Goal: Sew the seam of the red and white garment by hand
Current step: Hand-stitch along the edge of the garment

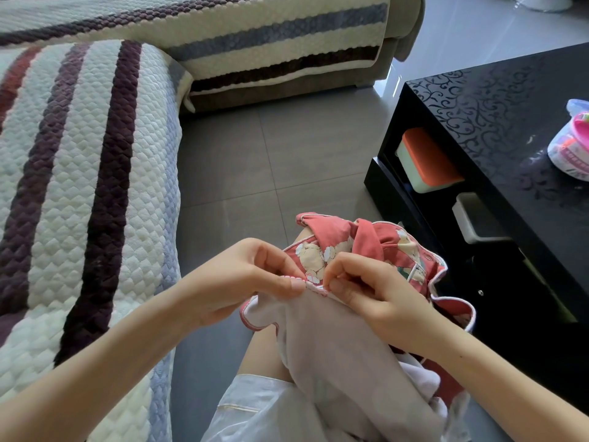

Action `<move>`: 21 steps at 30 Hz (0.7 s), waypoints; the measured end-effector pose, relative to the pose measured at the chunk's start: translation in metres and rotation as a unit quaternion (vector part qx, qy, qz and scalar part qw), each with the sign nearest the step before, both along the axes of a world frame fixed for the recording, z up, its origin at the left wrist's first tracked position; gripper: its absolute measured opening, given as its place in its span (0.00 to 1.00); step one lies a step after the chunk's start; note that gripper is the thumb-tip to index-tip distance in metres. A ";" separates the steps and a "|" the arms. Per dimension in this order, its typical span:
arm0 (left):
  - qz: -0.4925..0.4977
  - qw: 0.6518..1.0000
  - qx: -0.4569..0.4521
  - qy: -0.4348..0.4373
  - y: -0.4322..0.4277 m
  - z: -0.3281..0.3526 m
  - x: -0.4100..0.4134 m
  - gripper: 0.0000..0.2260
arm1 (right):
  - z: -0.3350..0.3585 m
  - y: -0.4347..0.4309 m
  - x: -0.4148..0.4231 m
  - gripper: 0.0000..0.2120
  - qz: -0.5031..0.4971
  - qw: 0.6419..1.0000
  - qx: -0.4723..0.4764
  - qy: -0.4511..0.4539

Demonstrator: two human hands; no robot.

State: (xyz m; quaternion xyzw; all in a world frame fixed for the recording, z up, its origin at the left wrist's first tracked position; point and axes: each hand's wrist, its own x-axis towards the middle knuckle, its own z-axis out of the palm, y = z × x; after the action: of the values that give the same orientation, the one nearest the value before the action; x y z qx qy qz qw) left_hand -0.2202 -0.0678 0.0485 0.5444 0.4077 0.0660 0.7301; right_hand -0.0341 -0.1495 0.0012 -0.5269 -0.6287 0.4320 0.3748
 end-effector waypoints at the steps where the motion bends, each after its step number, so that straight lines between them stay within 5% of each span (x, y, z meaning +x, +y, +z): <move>1: -0.002 1.000 -0.001 -0.003 0.000 0.000 0.000 0.02 | 0.001 0.001 -0.001 0.07 0.002 1.000 -0.001 0.007; 21: -0.006 1.000 -0.006 -0.030 -0.003 0.005 0.004 0.04 | 0.005 -0.001 -0.003 0.06 0.006 0.988 -0.061 0.145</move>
State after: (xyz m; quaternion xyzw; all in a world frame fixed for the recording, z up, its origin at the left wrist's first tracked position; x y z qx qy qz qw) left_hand -0.2166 -0.0706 0.0538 0.5405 0.3827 0.0754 0.7455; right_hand -0.0369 -0.1509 0.0057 -0.4767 -0.5439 0.5433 0.4263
